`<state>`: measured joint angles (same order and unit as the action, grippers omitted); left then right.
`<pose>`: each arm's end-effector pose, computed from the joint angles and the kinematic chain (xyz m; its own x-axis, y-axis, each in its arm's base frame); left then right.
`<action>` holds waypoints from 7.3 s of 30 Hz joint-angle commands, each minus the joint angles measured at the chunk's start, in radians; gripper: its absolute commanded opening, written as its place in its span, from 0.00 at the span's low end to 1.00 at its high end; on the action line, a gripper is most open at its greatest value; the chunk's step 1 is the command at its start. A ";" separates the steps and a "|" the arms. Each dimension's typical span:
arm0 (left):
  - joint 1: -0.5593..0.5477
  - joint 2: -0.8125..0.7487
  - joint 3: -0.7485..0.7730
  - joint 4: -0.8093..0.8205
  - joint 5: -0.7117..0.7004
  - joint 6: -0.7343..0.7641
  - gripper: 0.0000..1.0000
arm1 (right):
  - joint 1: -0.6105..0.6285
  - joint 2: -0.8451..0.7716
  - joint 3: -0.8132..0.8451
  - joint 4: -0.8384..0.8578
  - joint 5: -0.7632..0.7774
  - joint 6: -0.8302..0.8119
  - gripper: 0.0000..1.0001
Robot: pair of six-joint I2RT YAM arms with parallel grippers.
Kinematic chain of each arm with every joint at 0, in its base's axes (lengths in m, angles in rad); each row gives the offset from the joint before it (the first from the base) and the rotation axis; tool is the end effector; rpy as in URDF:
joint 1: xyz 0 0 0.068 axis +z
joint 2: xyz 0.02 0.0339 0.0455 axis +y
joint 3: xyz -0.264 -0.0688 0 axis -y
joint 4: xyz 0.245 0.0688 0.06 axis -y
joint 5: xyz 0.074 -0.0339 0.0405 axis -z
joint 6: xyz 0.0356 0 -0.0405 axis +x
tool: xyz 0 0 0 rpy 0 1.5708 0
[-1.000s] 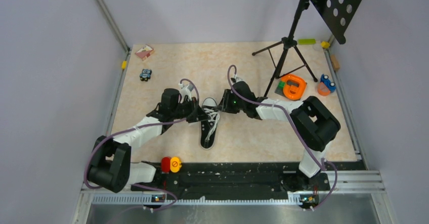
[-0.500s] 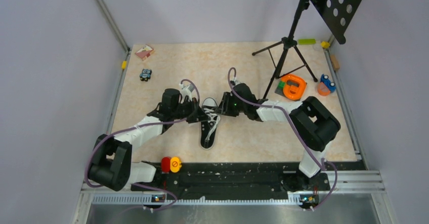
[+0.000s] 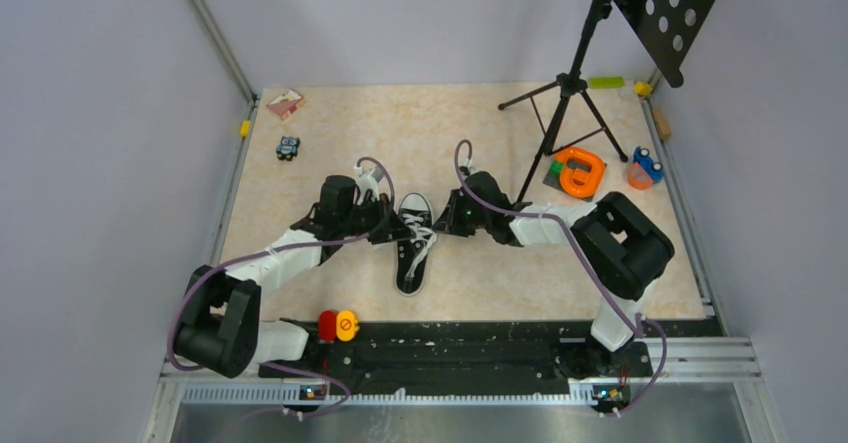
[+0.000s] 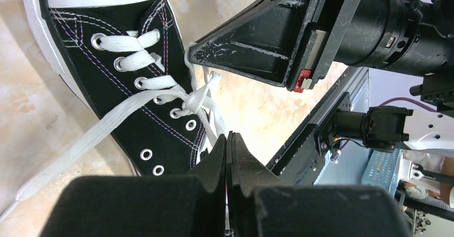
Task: Tie the shoes
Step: Tie the shoelace on the shoe.
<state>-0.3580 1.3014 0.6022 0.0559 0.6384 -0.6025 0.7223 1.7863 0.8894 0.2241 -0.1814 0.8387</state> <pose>0.2342 -0.1103 0.1947 -0.8754 -0.1584 -0.4567 0.2814 0.6012 -0.7479 0.2670 0.2438 0.1495 -0.8749 0.2041 -0.4391 -0.1577 0.7374 0.6568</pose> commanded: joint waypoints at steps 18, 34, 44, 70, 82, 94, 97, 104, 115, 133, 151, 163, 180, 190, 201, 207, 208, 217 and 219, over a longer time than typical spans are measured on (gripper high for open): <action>0.044 -0.013 -0.035 0.046 -0.090 -0.048 0.00 | -0.004 -0.157 -0.057 -0.030 0.190 0.014 0.00; 0.106 -0.002 -0.058 0.040 -0.047 -0.027 0.00 | -0.004 -0.139 -0.050 0.034 0.146 0.017 0.00; 0.105 0.027 -0.048 0.026 -0.041 -0.015 0.00 | 0.006 -0.085 -0.001 0.050 0.084 0.011 0.00; 0.105 -0.104 -0.135 0.027 -0.021 -0.023 0.00 | 0.037 -0.095 0.006 0.028 0.035 -0.078 0.00; 0.105 -0.118 -0.143 0.025 -0.049 -0.035 0.00 | 0.037 -0.123 -0.005 0.016 0.114 -0.072 0.00; 0.112 -0.170 -0.183 -0.030 -0.101 -0.015 0.00 | 0.037 -0.134 -0.033 -0.010 0.147 -0.064 0.00; 0.118 -0.169 -0.174 -0.052 -0.105 0.004 0.00 | 0.033 -0.136 -0.031 -0.022 0.148 -0.072 0.00; 0.126 -0.206 -0.189 -0.100 -0.126 0.005 0.00 | 0.034 -0.141 -0.035 -0.015 0.146 -0.078 0.00; 0.129 -0.259 -0.199 -0.131 -0.166 -0.006 0.00 | 0.034 -0.146 -0.028 -0.022 0.151 -0.090 0.00; 0.125 -0.182 -0.111 -0.111 -0.125 0.036 0.00 | 0.035 -0.181 0.036 -0.147 0.192 -0.096 0.56; 0.123 -0.180 -0.121 -0.082 -0.086 0.030 0.00 | 0.170 -0.228 -0.042 -0.064 0.123 0.441 0.55; 0.123 -0.171 -0.122 -0.074 -0.079 0.028 0.00 | 0.169 -0.161 -0.046 -0.023 0.135 0.499 0.52; 0.123 -0.185 -0.139 -0.071 -0.077 0.026 0.00 | 0.158 -0.106 -0.060 0.040 0.093 0.510 0.37; 0.123 -0.180 -0.136 -0.071 -0.075 0.029 0.00 | 0.158 -0.133 -0.114 0.095 0.112 0.521 0.13; 0.123 -0.174 -0.134 -0.065 -0.082 0.017 0.00 | 0.158 -0.180 -0.088 0.043 0.016 0.398 0.00; 0.123 -0.177 -0.136 -0.066 -0.095 0.011 0.00 | 0.158 -0.186 -0.048 -0.026 -0.068 0.312 0.00; 0.123 -0.176 -0.136 -0.065 -0.095 0.009 0.00 | 0.158 -0.182 -0.036 -0.046 -0.087 0.299 0.00; 0.123 -0.163 -0.129 -0.036 -0.092 0.011 0.00 | 0.158 -0.177 -0.026 -0.107 -0.128 0.256 0.00; 0.123 -0.162 -0.129 -0.035 -0.092 0.010 0.00 | 0.159 -0.178 -0.029 -0.111 -0.131 0.254 0.00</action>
<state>-0.2352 1.1355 0.4614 -0.0261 0.5488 -0.5907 0.8852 1.6390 0.8387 0.1246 -0.2878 1.1221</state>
